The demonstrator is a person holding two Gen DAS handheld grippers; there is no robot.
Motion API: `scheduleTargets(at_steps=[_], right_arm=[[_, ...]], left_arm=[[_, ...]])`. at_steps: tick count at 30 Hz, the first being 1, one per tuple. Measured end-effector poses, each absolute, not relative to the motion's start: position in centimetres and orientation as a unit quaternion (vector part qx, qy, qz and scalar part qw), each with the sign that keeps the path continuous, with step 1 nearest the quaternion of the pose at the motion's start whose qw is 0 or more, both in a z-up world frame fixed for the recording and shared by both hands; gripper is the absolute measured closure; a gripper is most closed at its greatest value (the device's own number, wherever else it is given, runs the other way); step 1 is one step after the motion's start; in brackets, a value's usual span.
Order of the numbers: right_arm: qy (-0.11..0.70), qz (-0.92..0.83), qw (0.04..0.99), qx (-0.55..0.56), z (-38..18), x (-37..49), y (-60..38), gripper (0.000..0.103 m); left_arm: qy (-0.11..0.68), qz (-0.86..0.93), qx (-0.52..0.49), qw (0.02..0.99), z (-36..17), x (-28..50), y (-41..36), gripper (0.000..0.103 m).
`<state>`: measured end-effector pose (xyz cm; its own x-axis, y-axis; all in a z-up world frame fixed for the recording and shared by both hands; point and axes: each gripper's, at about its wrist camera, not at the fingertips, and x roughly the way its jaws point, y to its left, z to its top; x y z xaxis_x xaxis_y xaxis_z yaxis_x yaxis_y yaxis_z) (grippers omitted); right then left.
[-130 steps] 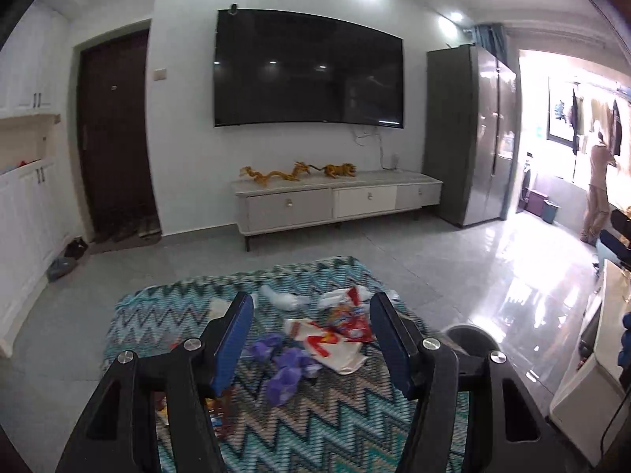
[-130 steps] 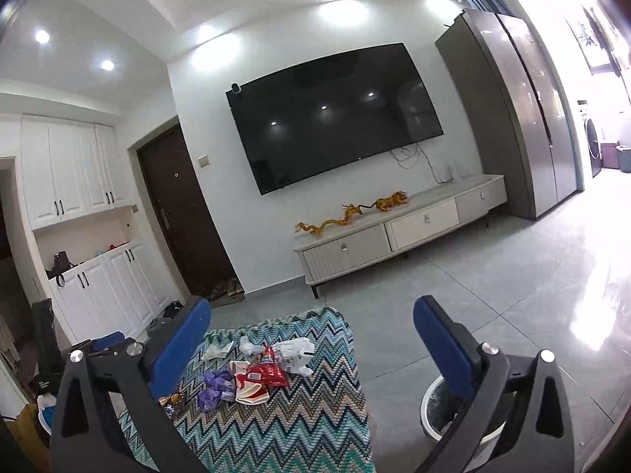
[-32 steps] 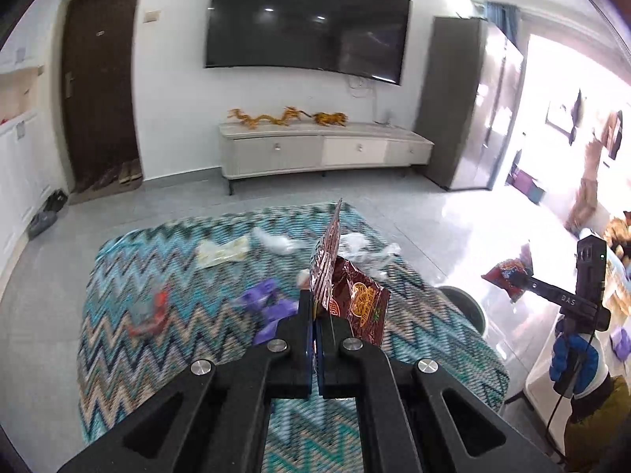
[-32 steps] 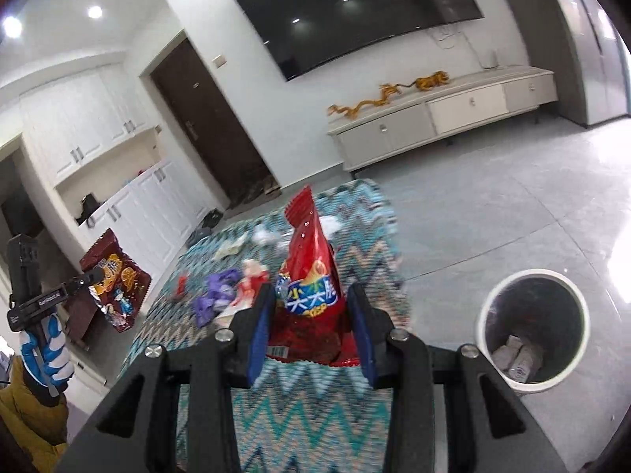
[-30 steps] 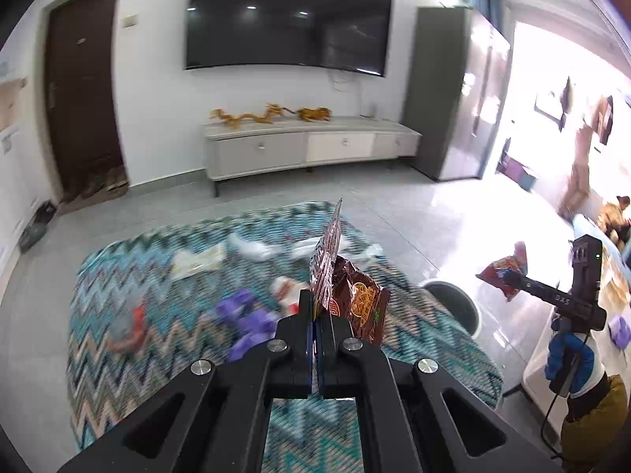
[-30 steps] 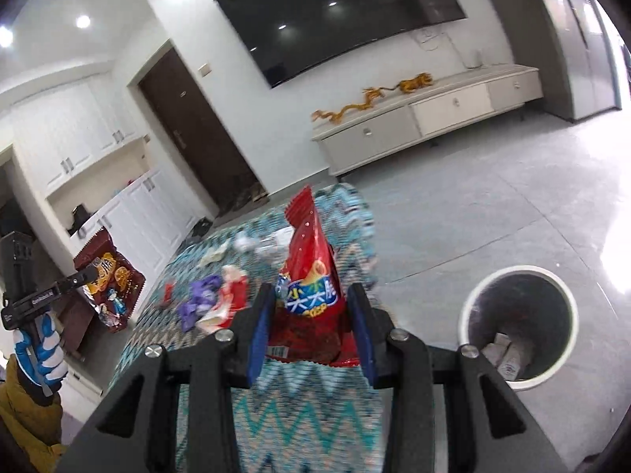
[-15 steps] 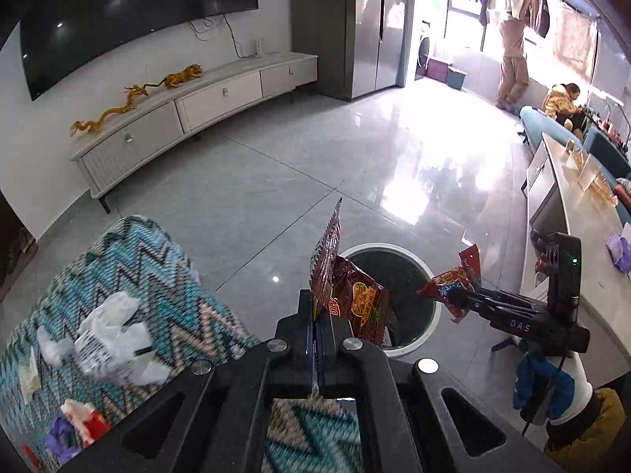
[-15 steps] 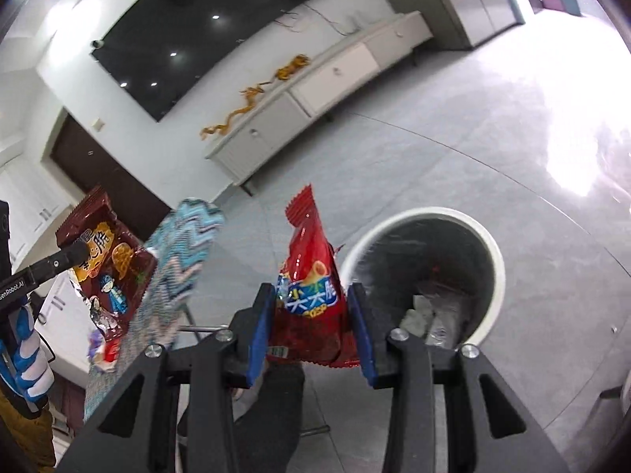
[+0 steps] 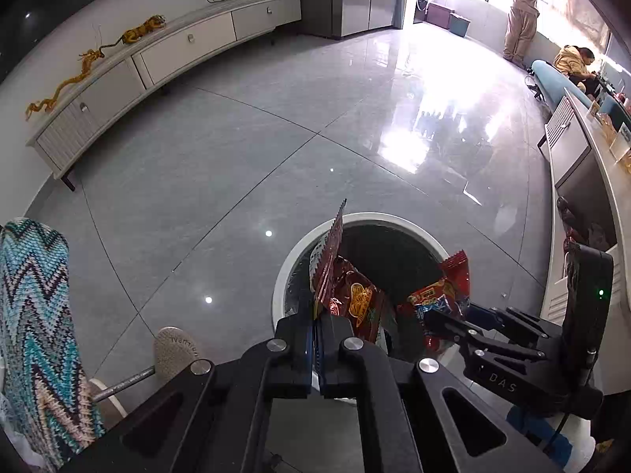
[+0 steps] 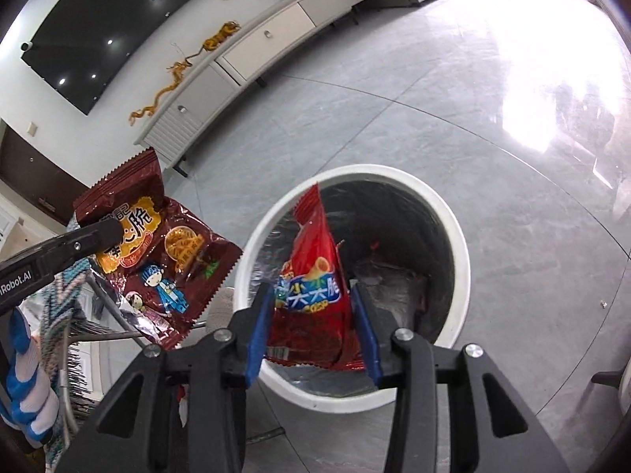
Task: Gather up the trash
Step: 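Carry both bags over the bin and open both tools, then move both tools back over the blanket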
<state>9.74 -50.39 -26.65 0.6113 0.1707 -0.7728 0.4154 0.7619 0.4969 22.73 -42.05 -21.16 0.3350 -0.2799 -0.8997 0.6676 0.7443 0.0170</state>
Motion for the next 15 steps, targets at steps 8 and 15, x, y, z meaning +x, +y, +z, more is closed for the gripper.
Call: scheduleTargets(at_steps=[8,15], right_arm=[[0.472,-0.104,0.815,0.318,-29.0,11.7,-51.3,0.053],[0.469,-0.109,0.819,0.312,-27.9,11.4,-51.1,0.050]], left_arm=[[0.510,-0.303,0.165,0.788,-21.2,23.8,-41.6,0.049],[0.498,-0.308,0.130,0.800,-18.9,23.2,-40.2,0.047]])
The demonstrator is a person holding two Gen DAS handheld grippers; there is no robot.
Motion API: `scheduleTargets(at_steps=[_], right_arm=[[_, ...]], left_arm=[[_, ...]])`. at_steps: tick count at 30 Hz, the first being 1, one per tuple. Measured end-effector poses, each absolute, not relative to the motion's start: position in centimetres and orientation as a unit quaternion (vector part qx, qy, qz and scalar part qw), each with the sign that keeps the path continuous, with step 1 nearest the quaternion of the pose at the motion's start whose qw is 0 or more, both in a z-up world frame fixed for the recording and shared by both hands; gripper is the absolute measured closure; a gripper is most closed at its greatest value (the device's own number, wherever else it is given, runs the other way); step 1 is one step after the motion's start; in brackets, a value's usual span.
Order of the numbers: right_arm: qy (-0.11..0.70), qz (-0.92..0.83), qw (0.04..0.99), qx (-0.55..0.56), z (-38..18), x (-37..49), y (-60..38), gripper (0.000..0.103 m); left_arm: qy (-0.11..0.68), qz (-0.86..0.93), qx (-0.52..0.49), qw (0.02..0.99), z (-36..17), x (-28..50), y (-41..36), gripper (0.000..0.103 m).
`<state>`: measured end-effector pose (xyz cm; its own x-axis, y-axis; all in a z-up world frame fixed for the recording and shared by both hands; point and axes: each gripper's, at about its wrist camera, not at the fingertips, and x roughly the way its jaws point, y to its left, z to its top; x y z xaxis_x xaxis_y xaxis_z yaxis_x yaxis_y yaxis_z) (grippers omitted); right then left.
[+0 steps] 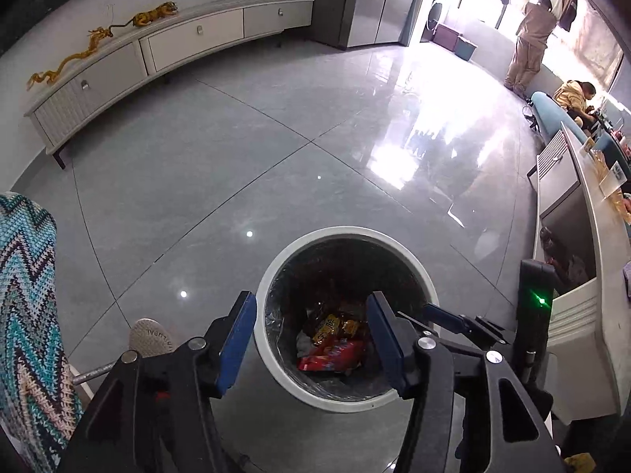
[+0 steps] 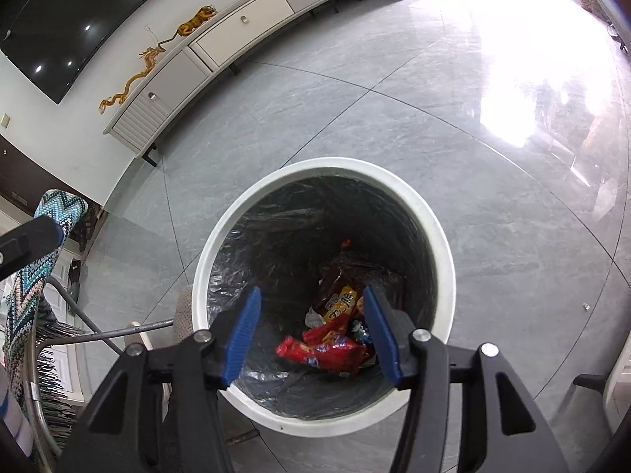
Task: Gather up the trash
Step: 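Move both tools back over the blanket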
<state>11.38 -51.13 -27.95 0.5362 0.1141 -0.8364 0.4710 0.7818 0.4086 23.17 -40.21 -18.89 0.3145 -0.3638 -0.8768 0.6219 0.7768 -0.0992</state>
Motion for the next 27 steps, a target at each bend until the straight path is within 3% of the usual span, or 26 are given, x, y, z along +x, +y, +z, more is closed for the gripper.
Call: scheduleTargets(at_steps=[8,27], right_arm=[[0.431,-0.112,0.838,0.314,-23.0,10.0,-51.1,0.050],[0.268,-0.021,0.942,0.201,1.1,5.0,-38.7,0.050]], left_arm=[[0.417,-0.304,0.087,0.852,-11.6,19.8,-35.5,0.047],[0.273,-0.235,0.052,0.931,2.4,9.6,-14.8,0.045]])
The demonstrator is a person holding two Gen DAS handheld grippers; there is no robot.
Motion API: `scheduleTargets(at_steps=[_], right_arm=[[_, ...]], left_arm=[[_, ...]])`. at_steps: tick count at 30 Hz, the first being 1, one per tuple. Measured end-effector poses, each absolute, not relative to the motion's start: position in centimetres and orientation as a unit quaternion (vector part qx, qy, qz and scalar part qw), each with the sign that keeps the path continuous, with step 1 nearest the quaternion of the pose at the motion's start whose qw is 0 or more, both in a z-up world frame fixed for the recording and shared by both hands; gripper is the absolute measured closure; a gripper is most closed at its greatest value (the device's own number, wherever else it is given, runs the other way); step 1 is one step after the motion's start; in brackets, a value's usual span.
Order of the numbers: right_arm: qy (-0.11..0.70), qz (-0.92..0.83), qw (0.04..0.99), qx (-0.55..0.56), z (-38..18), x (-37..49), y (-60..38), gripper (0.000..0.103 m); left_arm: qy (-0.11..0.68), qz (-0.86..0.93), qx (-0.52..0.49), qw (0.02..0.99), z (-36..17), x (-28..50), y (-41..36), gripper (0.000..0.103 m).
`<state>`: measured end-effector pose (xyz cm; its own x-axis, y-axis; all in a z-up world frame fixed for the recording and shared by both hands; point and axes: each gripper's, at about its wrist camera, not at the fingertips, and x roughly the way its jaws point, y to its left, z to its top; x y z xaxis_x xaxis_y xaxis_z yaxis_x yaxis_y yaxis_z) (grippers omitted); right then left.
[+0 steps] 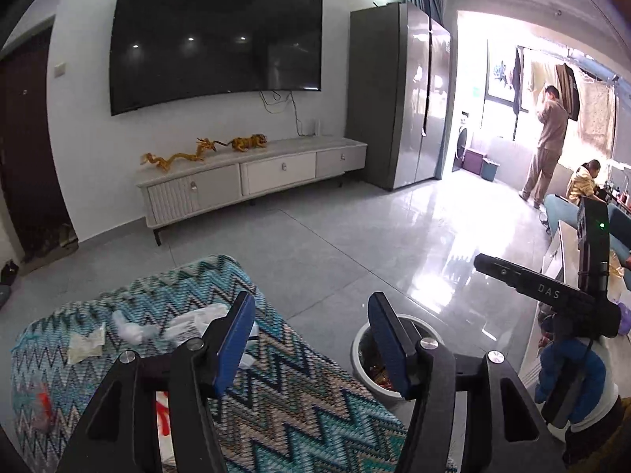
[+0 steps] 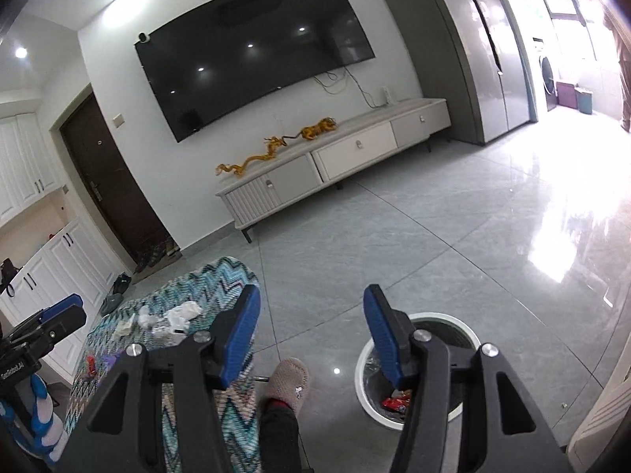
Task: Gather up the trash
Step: 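Move both tools back over the blanket, then grasp the purple glove with the left tool while the right tool grasps the white-red paper bag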
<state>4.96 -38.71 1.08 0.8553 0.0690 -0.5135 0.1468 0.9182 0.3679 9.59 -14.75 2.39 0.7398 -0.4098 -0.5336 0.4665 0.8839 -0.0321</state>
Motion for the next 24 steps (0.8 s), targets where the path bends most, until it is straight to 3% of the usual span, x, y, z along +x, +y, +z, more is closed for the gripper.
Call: scheduleTargets(at_steps=[13,24], right_arm=[[0.227,0.108,0.959,0.134,9.2,3.3,-26.4,0.050],[0.310,0.191,0.923,0.123,3.2,8.8,-18.8,0.050]], left_arm=[[0.248,-0.122,0.029,0.961,2.1,6.7,3.5,0.044],[0.331,-0.119,0.004,0.936,-5.9,8.9,7.9,0.045]])
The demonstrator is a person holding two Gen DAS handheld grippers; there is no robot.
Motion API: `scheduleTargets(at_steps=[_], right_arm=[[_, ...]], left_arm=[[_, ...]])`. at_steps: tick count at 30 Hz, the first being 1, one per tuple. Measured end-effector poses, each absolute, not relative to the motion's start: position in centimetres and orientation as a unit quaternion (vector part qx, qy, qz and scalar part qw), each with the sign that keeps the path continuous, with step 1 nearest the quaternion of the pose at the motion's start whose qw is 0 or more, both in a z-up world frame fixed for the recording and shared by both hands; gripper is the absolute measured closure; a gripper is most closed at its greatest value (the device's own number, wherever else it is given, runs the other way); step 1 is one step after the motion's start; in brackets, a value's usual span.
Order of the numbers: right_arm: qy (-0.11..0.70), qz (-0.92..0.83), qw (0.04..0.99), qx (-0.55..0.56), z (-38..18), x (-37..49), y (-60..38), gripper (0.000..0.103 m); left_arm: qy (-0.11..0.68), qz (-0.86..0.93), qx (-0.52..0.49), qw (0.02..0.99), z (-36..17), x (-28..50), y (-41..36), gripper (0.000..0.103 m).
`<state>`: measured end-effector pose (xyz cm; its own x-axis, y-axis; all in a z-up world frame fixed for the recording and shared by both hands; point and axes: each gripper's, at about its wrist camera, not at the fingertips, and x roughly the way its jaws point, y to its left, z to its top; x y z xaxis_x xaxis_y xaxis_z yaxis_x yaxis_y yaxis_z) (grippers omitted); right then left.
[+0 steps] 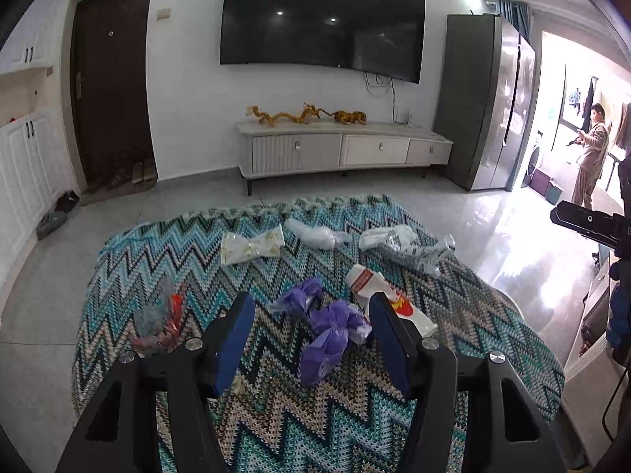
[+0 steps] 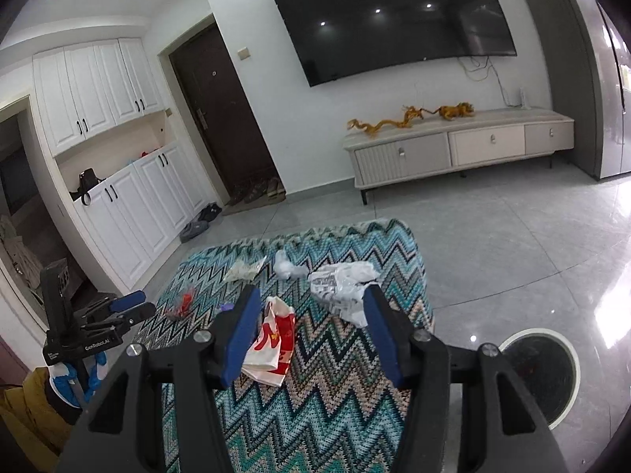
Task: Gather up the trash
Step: 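Grasp the purple glove with the left tool while the right tool grasps the white-red paper bag, then lift the glove and paper bag and carry them toward the bin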
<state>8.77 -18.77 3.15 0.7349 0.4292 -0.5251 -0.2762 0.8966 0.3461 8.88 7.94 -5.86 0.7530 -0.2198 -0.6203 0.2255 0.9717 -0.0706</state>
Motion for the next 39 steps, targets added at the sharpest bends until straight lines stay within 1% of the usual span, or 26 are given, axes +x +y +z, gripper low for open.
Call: scheduleTargets(at_steps=[4,10,13,18,21,26,35,37,39], right_arm=[[0.354,0.210,0.903,0.121,-0.6,11.6,-17.3,0.050],[0.408,0.237,0.874,0.119,-5.3,14.4,-15.0,0.051],[0.430,0.251,0.860,0.113,-7.0,15.4,-13.6,0.051],[0.456,0.277,0.840,0.100,-9.2,17.3,-11.0,0.051],[0.472,0.288,0.828,0.096,-10.6,18.5,-9.7,0.051],[0.488,0.296,0.816,0.091,-12.2,19.8,-8.4,0.051],[0.498,0.297,0.810,0.080,-13.1,19.9,-7.4,0.051],[0.501,0.298,0.809,0.071,-13.0,19.8,-6.8,0.056],[0.500,0.300,0.810,0.064,-12.7,19.4,-6.3,0.066]], left_arm=[[0.363,-0.141,0.008,0.921,-9.1,10.8,6.7,0.046],[0.394,-0.166,-0.005,0.904,-12.6,13.2,5.8,0.053],[0.409,-0.170,-0.013,0.896,-14.0,14.0,5.8,0.060],[0.427,-0.191,-0.032,0.883,-15.8,14.5,6.2,0.078],[0.424,-0.205,-0.031,0.882,-15.8,14.1,6.0,0.083],[0.417,-0.206,-0.028,0.885,-15.5,12.9,6.1,0.086],[0.408,-0.182,-0.060,0.893,-14.4,9.9,8.4,0.087],[0.404,-0.175,-0.068,0.896,-14.0,9.1,9.0,0.087],[0.398,-0.169,-0.072,0.899,-13.5,8.4,9.6,0.087]])
